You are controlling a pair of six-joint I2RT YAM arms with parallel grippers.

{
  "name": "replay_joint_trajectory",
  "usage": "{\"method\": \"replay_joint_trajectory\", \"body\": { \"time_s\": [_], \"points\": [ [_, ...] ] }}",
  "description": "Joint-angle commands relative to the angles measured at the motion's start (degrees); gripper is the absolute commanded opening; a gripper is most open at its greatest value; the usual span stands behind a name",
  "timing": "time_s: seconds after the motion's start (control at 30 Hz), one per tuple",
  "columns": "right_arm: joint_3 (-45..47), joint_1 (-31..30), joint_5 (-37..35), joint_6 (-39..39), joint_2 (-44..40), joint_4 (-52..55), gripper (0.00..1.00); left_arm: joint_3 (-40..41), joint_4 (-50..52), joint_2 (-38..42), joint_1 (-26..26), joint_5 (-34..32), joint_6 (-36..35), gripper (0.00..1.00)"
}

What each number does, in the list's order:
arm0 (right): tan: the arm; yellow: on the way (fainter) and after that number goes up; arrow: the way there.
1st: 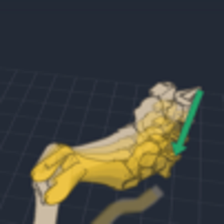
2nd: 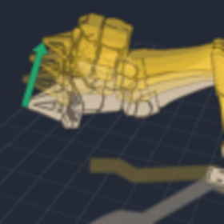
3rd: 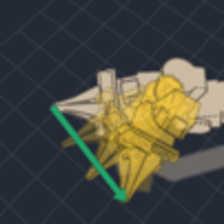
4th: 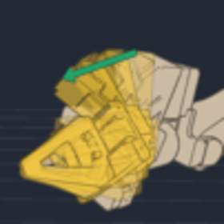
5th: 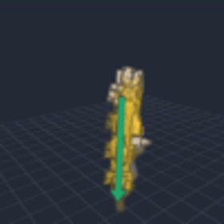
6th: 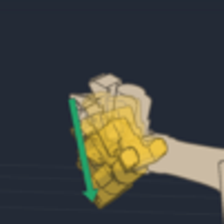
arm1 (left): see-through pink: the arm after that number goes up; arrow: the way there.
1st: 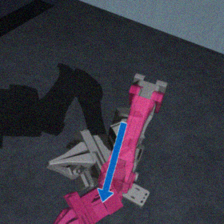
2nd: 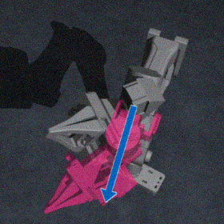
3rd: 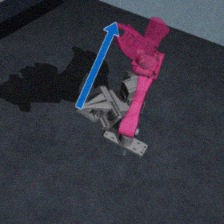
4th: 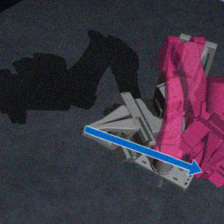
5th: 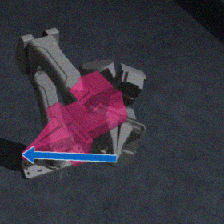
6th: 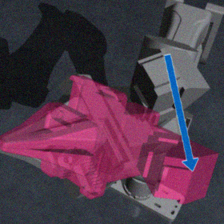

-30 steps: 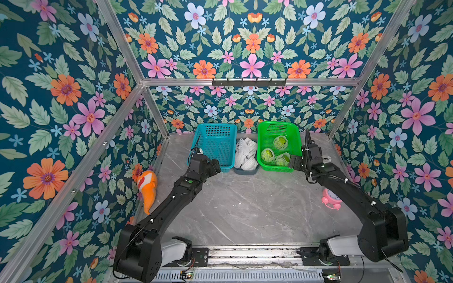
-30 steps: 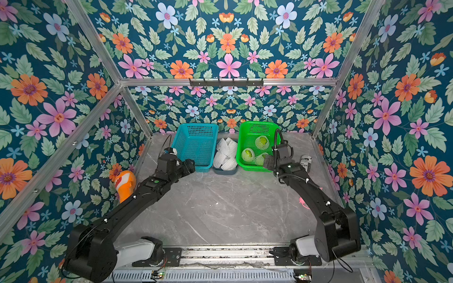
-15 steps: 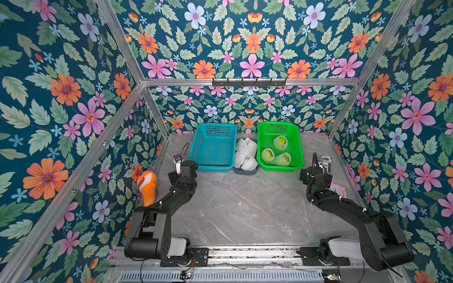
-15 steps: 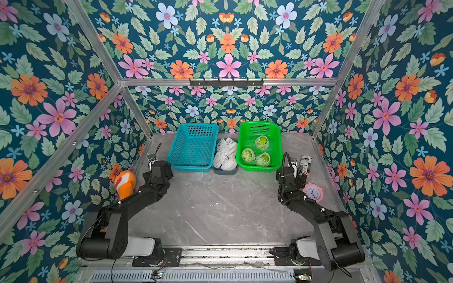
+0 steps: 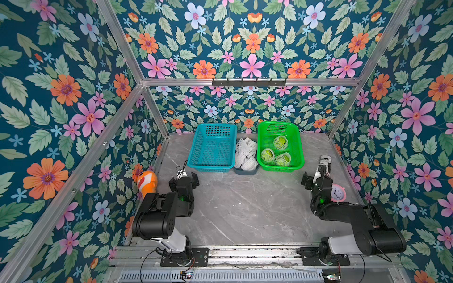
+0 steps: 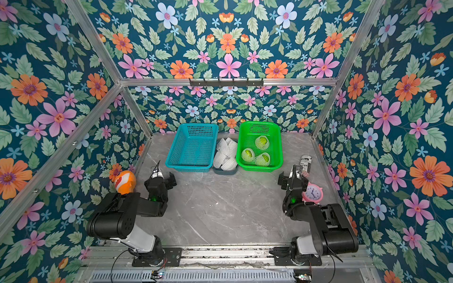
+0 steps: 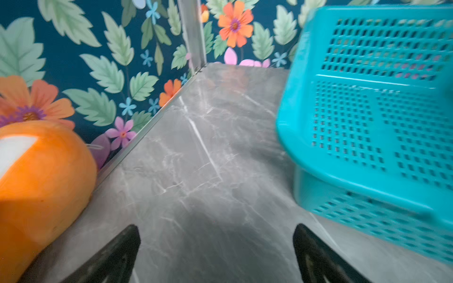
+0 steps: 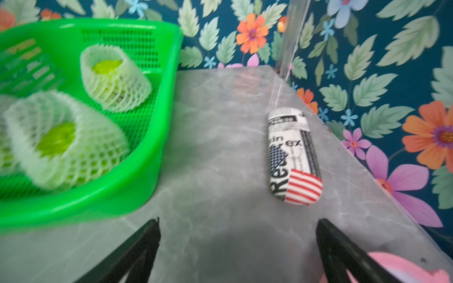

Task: Sleeve custard apples in foam nets
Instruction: Reset both arms

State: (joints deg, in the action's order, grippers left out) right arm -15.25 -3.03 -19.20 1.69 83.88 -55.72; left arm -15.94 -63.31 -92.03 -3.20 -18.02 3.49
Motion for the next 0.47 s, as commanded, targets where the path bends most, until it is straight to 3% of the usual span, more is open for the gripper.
{"method": "replay_joint_trajectory", "body": {
  "time_s": [0.0, 0.2, 0.3, 0.43],
  "points": [
    [-0.40, 0.04, 4.56, 1.17, -1.31, 0.03, 0.99, -0.02, -6.86, 0.51, -0.04, 2.10, -1.74, 1.00],
    [1.02, -0.05, 8.56, -1.25, 0.47, -6.18, 0.99, 0.31, -8.67, -0.12, -0.05, 1.97, -1.99, 1.00],
    [-1.77, 2.20, 12.08, 0.97, -0.68, 2.31, 0.99, 0.23, -8.49, -0.07, -0.05, 1.94, -1.99, 1.00],
    [-1.24, 2.60, 12.49, 0.60, -0.23, 0.10, 0.99, 0.36, -8.58, -0.05, -0.09, 2.02, -1.99, 1.00]
  ]
}}
